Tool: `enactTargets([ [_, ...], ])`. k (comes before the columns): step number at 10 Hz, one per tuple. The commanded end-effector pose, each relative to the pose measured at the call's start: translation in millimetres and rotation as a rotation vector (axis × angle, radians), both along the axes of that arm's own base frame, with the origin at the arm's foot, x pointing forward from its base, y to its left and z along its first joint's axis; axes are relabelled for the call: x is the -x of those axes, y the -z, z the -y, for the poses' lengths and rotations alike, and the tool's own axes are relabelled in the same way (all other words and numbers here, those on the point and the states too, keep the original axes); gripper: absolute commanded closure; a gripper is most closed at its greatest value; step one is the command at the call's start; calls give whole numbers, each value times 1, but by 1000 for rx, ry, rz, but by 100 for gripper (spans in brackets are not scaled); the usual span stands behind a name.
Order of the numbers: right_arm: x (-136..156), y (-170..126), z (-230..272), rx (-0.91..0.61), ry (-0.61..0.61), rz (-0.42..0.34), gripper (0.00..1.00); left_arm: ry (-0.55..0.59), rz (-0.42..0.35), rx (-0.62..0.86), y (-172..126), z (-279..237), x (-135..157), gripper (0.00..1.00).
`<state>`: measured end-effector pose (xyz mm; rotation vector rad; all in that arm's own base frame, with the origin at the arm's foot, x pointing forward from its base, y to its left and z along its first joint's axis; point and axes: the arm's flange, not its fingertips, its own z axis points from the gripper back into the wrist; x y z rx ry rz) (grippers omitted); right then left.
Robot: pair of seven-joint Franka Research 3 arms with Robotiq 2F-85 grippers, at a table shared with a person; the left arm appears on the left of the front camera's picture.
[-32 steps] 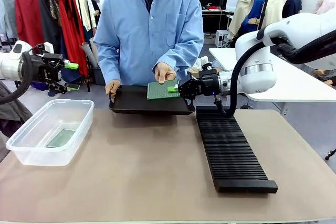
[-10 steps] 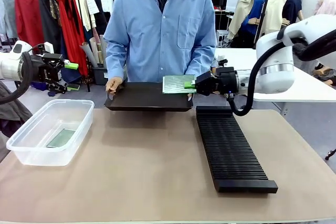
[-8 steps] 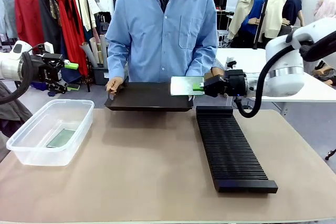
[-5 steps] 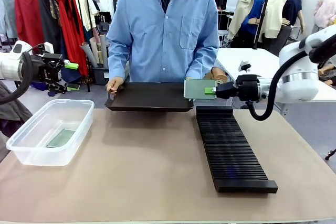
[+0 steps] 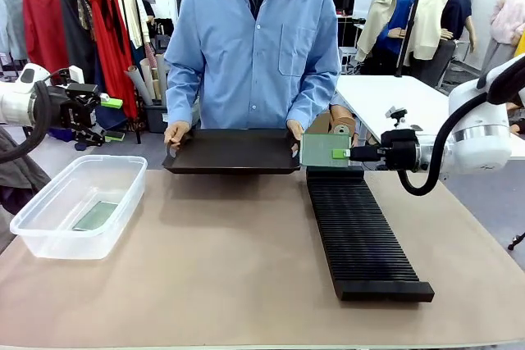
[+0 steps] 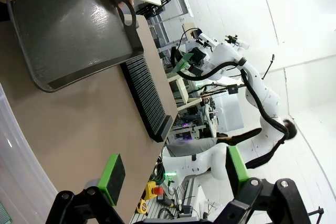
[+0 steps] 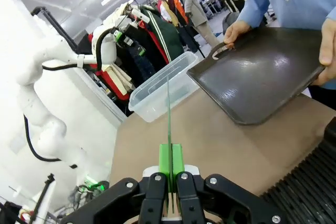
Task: Sort PCBs into racks and boxes based on the side picked up.
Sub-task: If the short side of the Blank PCB is picked up, insert it into the PCB Rack ; if the long side is picked up, place it in the Organizing box.
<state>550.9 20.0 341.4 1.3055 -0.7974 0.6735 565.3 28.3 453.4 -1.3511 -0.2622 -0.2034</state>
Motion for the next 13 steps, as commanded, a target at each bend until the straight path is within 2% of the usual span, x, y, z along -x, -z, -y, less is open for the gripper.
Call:
enactTargets([
  [1,0,8,20,7,-41,107,100,-3,4,-1,-2,-1,1,0],
  [5,1,17,54,20,-77,167,100,-3,4,-1,-2,-1,1,0],
  [8,-11,39,75,62,-125,224,100,-3,4,-1,-2,-1,1,0],
  [11,-26,67,82,55,-101,347,100,-3,4,-1,-2,-1,1,0],
  [13,-31,80,80,14,-98,384,100,-3,4,-1,-2,-1,1,0],
])
